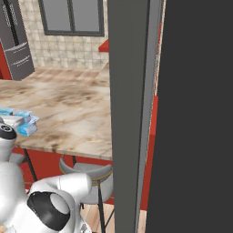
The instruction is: Stack the yogurt containers by placing the smaller containers on top of the larger containers.
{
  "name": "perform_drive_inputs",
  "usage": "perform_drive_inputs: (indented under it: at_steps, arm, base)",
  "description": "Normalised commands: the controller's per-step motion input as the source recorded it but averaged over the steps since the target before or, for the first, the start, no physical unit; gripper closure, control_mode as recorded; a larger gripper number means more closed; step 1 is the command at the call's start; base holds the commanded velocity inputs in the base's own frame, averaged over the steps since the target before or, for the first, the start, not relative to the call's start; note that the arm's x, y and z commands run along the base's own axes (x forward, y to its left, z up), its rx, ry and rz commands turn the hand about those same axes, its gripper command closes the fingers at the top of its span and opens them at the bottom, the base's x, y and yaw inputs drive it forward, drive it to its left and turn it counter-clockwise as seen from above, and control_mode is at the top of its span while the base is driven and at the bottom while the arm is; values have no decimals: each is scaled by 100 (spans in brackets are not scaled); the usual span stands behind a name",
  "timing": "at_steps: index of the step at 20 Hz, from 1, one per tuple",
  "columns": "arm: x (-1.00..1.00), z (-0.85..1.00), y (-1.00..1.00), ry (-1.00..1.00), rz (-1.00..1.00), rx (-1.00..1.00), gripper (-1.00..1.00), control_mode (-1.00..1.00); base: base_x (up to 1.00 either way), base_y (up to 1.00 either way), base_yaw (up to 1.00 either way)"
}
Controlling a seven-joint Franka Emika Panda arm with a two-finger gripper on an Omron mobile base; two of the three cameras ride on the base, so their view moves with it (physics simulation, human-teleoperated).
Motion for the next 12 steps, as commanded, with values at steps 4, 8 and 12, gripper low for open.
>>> perform_drive_inputs:
  at_steps: [4,8,12]
  arm:
    - [0,3,34,0,-1,0,100,-100]
    - [0,4,22,0,-6,0,100,-100]
    - [0,0,6,0,-11,0,100,-100]
  base:
    - [0,0,0]
    - [0,0,0]
    - [0,0,0]
